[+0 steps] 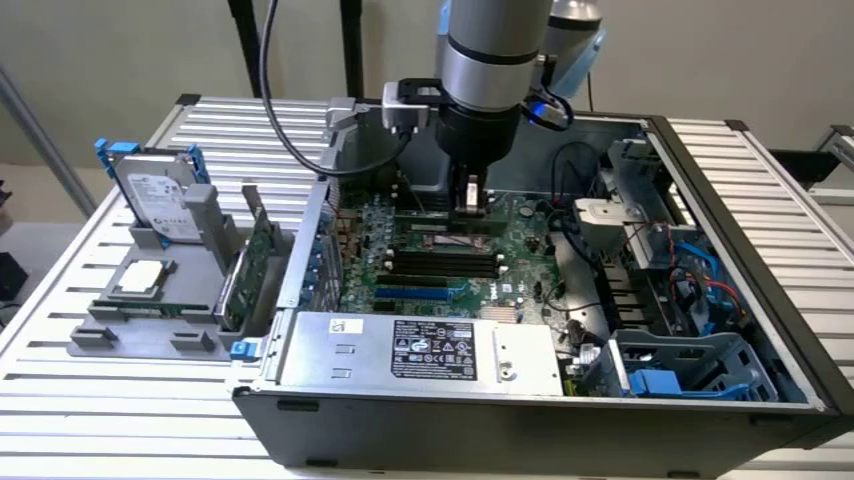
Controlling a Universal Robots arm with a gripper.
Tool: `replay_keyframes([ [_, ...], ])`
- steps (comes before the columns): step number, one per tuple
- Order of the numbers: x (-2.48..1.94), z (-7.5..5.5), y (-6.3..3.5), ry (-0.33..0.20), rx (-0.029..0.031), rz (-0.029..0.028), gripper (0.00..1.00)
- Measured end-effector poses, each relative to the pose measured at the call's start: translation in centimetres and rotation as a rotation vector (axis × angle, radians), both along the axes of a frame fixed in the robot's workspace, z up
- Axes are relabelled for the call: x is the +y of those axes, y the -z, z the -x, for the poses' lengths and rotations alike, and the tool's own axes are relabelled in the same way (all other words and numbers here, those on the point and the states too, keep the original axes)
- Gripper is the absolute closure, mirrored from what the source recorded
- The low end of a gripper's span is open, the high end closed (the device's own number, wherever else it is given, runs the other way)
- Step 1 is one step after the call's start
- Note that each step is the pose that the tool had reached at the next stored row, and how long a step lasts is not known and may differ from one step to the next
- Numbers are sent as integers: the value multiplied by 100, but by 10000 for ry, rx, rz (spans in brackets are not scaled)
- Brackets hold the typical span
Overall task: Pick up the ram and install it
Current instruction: 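Insert the ram into the slot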
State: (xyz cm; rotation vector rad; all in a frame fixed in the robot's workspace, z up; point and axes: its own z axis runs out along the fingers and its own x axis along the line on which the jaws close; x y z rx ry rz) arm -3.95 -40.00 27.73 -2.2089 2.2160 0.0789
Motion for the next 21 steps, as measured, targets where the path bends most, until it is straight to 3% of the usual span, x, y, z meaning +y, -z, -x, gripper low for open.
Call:
replay_keyframes([
  [18, 0, -2, 324, 275, -9, 49, 100],
  [21, 0, -2, 332, 276, -9, 54, 100],
])
